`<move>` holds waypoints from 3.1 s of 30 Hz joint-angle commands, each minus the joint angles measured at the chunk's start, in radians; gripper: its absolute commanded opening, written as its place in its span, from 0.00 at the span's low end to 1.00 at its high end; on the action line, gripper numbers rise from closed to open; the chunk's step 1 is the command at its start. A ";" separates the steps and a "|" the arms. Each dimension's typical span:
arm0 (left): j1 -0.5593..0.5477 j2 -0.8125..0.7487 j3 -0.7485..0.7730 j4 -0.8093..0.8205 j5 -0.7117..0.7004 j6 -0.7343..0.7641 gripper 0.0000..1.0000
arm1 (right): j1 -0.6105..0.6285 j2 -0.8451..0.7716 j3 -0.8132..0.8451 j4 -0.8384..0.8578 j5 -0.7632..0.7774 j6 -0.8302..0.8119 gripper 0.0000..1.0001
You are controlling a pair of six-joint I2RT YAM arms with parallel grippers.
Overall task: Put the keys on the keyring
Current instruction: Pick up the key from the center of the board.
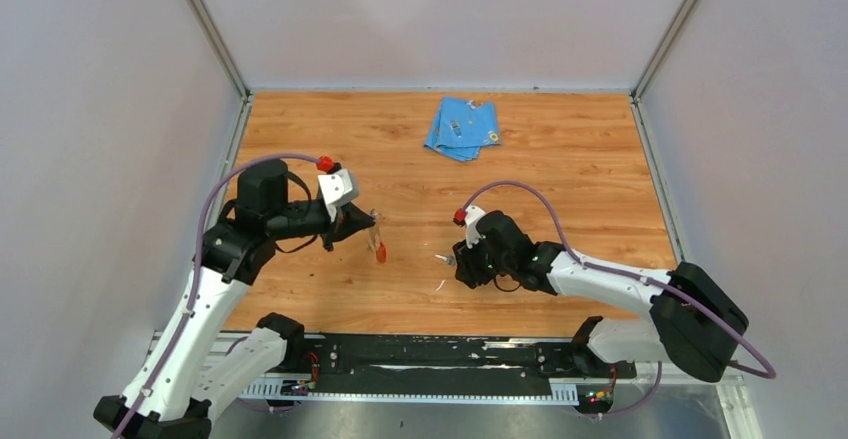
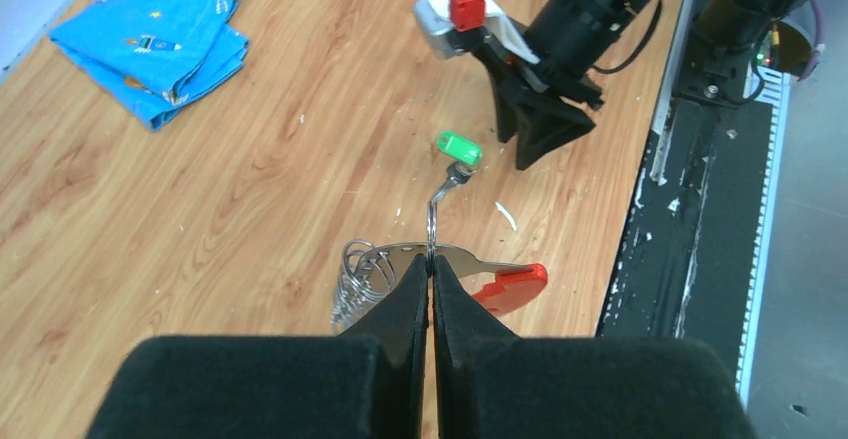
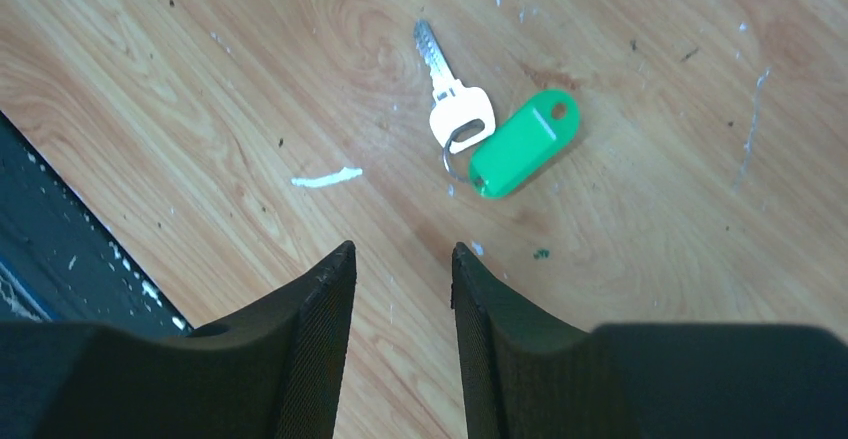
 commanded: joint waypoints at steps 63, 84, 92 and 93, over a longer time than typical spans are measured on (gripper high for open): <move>0.004 -0.146 -0.114 0.036 -0.081 -0.175 0.00 | -0.132 0.248 0.097 0.005 -0.087 0.294 0.42; 0.003 -0.172 -0.130 0.053 -0.070 -0.193 0.00 | -0.166 0.366 0.117 0.172 -0.028 0.361 0.32; 0.004 -0.174 -0.132 0.060 -0.060 -0.203 0.00 | -0.166 0.326 0.141 0.106 0.048 0.309 0.36; 0.003 -0.176 -0.133 0.062 -0.059 -0.205 0.00 | -0.166 0.319 0.141 0.105 0.052 0.303 0.36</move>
